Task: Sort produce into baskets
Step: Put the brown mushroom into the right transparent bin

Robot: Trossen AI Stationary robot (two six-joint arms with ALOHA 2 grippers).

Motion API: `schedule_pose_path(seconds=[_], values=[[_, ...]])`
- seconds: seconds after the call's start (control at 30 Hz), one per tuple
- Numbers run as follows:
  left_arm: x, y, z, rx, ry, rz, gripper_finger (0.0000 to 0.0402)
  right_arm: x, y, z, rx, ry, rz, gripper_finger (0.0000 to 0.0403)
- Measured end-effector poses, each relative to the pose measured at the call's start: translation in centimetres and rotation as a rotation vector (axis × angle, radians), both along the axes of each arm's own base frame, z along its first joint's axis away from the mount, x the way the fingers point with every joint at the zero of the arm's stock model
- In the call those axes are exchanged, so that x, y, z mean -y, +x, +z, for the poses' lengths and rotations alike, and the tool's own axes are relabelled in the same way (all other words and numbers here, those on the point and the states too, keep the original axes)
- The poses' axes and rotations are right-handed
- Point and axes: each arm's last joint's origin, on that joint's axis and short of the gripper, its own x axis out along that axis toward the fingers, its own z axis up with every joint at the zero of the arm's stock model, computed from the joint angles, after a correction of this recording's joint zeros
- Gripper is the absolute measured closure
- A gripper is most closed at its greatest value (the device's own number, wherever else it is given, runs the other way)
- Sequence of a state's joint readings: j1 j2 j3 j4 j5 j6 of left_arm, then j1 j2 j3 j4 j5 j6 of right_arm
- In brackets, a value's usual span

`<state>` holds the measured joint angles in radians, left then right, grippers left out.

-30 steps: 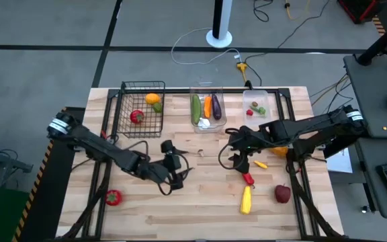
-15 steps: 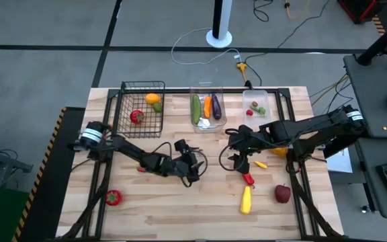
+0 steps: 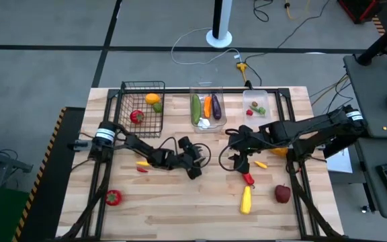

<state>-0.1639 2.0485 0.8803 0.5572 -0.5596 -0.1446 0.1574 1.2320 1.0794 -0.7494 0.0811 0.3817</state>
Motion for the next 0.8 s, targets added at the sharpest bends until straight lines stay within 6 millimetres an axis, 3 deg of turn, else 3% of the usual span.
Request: schedule_pose_path(seconds=[0.47, 0.8], values=[[-0.07, 0.11, 0.13, 0.015, -0.006, 0.002, 0.0293, 0.01, 0.05, 0.03, 0.007, -0.004, -0.003, 0.0197], [0.03, 0.22, 0.33, 0.032, -0.010, -0.003, 0.0329, 0.10, 0.00, -0.18, 0.004, -0.028, -0.019, 0.0197]])
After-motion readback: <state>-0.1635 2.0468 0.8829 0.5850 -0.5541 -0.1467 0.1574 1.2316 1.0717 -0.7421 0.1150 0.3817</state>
